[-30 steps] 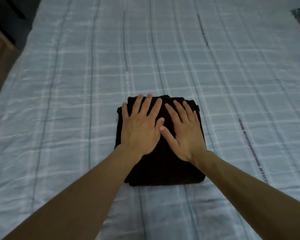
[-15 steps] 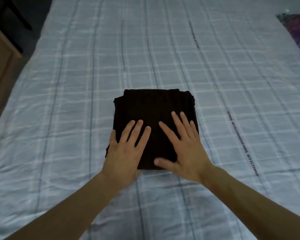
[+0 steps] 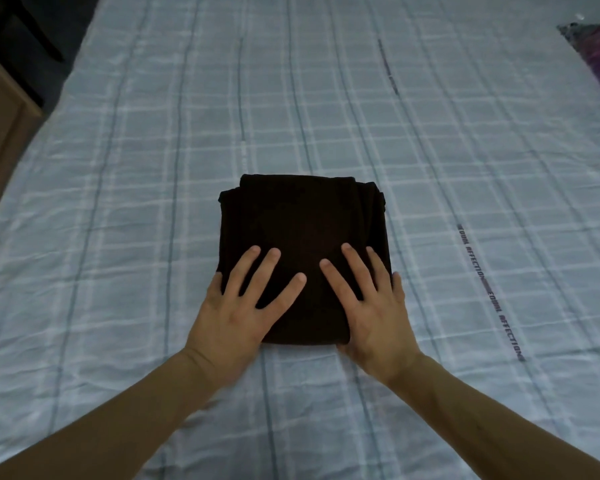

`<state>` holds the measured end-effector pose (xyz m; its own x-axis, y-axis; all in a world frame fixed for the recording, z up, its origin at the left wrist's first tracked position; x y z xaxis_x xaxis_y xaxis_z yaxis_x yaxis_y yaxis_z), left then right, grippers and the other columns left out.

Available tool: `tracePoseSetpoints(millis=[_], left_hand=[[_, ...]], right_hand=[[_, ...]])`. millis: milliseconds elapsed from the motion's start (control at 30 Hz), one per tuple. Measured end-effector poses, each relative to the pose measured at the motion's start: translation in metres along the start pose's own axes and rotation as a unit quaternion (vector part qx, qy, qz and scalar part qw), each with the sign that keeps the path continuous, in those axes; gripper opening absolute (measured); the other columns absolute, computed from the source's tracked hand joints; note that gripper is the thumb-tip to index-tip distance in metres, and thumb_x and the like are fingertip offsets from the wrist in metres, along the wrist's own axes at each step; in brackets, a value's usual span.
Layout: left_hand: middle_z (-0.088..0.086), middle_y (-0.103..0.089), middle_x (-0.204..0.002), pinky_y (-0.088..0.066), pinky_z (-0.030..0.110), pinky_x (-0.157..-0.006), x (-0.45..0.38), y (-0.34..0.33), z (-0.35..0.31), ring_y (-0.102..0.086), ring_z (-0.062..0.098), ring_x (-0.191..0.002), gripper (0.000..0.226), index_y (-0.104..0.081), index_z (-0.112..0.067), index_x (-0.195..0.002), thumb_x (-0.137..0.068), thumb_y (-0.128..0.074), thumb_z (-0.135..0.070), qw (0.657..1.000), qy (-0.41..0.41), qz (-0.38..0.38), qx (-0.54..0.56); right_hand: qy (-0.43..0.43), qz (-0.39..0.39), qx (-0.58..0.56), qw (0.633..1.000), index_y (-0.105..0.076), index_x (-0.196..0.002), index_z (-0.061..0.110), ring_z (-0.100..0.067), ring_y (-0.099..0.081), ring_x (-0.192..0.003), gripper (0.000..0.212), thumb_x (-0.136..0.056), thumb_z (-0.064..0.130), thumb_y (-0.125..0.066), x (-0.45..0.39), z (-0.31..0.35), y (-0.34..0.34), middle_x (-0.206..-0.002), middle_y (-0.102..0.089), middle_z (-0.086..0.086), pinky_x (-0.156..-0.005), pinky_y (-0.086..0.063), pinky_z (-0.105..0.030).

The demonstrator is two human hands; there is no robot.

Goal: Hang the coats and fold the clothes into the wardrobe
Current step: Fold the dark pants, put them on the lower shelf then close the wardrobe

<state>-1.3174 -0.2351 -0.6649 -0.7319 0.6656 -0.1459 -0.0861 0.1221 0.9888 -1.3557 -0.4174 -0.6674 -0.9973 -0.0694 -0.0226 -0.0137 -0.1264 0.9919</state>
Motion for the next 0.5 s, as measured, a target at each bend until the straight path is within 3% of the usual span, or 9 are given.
tracePoseSetpoints(millis=[100, 200, 333, 500], left_hand=[[0.019, -0.042, -0.152, -0.059, 0.047, -0.067, -0.004, 0.001, 0.003, -0.040, 0.042, -0.139, 0.097, -0.032, -0.030, -0.153, -0.072, -0.075, 0.002, 1.000, 0.004, -0.023, 0.008], [0.019, -0.054, -0.141, -0.056, 0.040, -0.055, -0.010, 0.006, 0.005, -0.052, 0.043, -0.126, 0.079, -0.041, -0.026, -0.146, -0.075, -0.067, 0.001, 0.999, -0.017, -0.040, 0.012], [0.017, -0.065, -0.126, -0.055, 0.035, -0.050, -0.019, 0.031, 0.005, -0.061, 0.040, -0.113, 0.071, -0.054, -0.019, -0.134, -0.069, -0.067, 0.007, 0.996, -0.033, -0.082, 0.025], [0.012, -0.068, -0.122, -0.054, 0.030, -0.051, -0.022, 0.093, 0.002, -0.063, 0.035, -0.111, 0.069, -0.066, -0.015, -0.127, -0.062, -0.081, 0.005, 0.991, -0.039, -0.123, 0.022]], right_hand=[[-0.005, -0.008, -0.009, 1.000, -0.019, -0.156, 0.034, -0.042, -0.027, -0.146, 0.115, -0.065, 0.048, -0.088, -0.003, 0.000, -0.001, -0.164, -0.019, -0.006, -0.083, -0.056, -0.057], [0.007, -0.021, -0.030, 0.999, -0.032, -0.152, 0.031, -0.043, -0.040, -0.136, 0.101, -0.068, 0.044, -0.086, -0.005, 0.001, 0.004, -0.158, -0.033, -0.008, -0.077, -0.059, -0.051], [0.021, -0.049, -0.052, 0.997, -0.048, -0.141, 0.026, -0.038, -0.054, -0.120, 0.087, -0.064, 0.036, -0.087, -0.010, -0.001, 0.029, -0.146, -0.050, -0.008, -0.064, -0.061, -0.042], [0.030, -0.098, -0.076, 0.992, -0.049, -0.139, 0.026, -0.031, -0.055, -0.115, 0.080, -0.068, 0.040, -0.085, -0.004, 0.008, 0.088, -0.142, -0.051, -0.003, -0.065, -0.059, -0.038]])
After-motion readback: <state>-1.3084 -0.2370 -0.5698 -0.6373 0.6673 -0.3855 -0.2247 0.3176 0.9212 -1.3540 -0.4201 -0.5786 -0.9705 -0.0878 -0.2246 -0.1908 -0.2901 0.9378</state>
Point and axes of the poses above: each hand's wrist, its own x-axis away from the middle knuckle, its own y-axis out of the back of the hand, z = x × y, the point moved 6 cm from there along -x, towards the middle knuckle
